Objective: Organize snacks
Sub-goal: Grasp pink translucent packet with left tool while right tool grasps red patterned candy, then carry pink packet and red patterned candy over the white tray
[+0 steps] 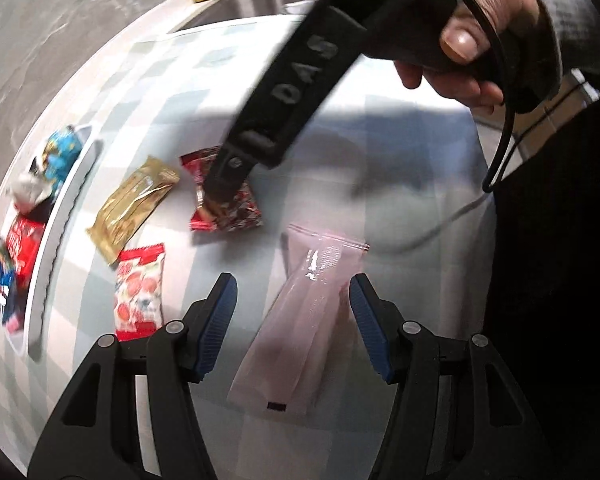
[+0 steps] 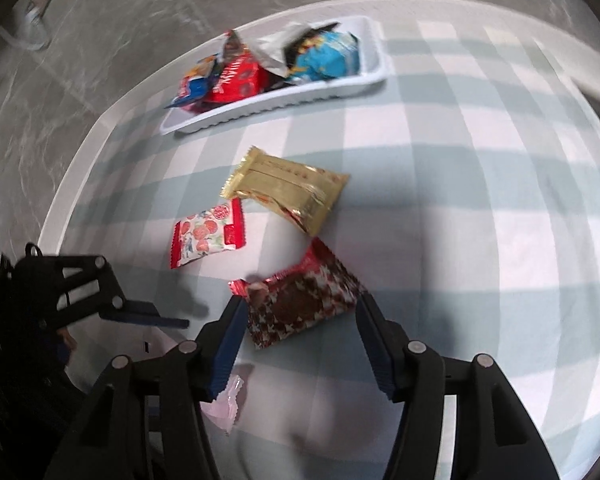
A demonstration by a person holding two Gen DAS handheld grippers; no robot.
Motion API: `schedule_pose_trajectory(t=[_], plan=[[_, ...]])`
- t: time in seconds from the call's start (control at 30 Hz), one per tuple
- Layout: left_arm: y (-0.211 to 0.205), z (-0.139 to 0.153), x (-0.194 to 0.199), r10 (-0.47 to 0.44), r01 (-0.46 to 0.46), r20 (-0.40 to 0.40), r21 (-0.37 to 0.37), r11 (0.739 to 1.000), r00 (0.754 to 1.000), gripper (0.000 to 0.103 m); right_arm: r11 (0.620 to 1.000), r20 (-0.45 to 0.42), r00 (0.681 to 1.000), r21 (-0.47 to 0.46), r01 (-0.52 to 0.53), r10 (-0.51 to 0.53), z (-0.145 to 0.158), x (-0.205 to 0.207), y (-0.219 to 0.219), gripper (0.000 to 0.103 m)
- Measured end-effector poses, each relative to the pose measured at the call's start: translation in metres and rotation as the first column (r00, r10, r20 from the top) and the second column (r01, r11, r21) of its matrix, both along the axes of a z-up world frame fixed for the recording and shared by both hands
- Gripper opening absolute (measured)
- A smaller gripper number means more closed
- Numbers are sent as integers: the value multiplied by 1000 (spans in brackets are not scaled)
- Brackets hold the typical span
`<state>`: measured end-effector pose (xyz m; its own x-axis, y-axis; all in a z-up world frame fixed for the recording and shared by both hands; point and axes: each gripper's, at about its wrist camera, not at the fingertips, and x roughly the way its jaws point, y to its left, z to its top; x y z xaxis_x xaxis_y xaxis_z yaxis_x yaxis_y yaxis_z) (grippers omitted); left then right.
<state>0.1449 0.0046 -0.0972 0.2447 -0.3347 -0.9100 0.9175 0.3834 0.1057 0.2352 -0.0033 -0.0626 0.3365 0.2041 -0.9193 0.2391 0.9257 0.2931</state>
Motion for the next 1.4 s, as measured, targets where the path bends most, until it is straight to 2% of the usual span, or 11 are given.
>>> schedule_pose_trajectory(t=[0.23, 0.43, 0.53, 0.63, 0.67, 0.7, 0.77, 0.83, 1.0, 1.23, 1.4], plan=[[-17, -14, -7, -85, 83, 35, 59, 995, 996, 57, 994, -7, 996, 58, 93, -93, -6, 5, 3, 68], [-22, -12, -5, -113, 111, 45, 54, 992, 993, 58, 997, -23, 997, -8, 78, -79, -6, 16, 12, 68], [-22, -10, -2, -107, 105, 32, 42, 994, 994, 58, 996, -35, 999, -75, 39, -42, -7, 20, 20, 62], [-21, -9, 3, -95, 95, 14, 23, 995, 995, 58, 989, -42, 999, -150, -7, 1, -7, 21, 26, 49], [-21, -9, 5, -91, 91, 8, 16, 996, 996, 57, 987, -41, 999, -158, -14, 8, -8, 20, 26, 40], [-20, -8, 7, -84, 84, -1, 9, 996, 996, 56, 988, -40, 999, -156, -18, 11, -8, 19, 25, 37], [-10, -6, 12, -90, 90, -35, -13, 996, 995, 39, 991, -32, 999, -133, -18, 14, -8, 18, 20, 35], [-9, -5, 11, -96, 94, -50, -30, 995, 994, 32, 995, -23, 1000, -101, -9, 7, -7, 16, 14, 32], [-4, -2, 21, -60, 55, -83, -60, 997, 995, 28, 999, -4, 999, 8, 50, -50, -7, 6, 0, 31], [19, 7, 45, 22, -37, -137, -111, 993, 990, 25, 989, 22, 993, 96, 110, -112, -2, -7, -8, 31], [40, 21, 60, 104, -140, -198, -178, 974, 975, 25, 982, 40, 990, 131, 132, -138, 5, -8, -12, 32]])
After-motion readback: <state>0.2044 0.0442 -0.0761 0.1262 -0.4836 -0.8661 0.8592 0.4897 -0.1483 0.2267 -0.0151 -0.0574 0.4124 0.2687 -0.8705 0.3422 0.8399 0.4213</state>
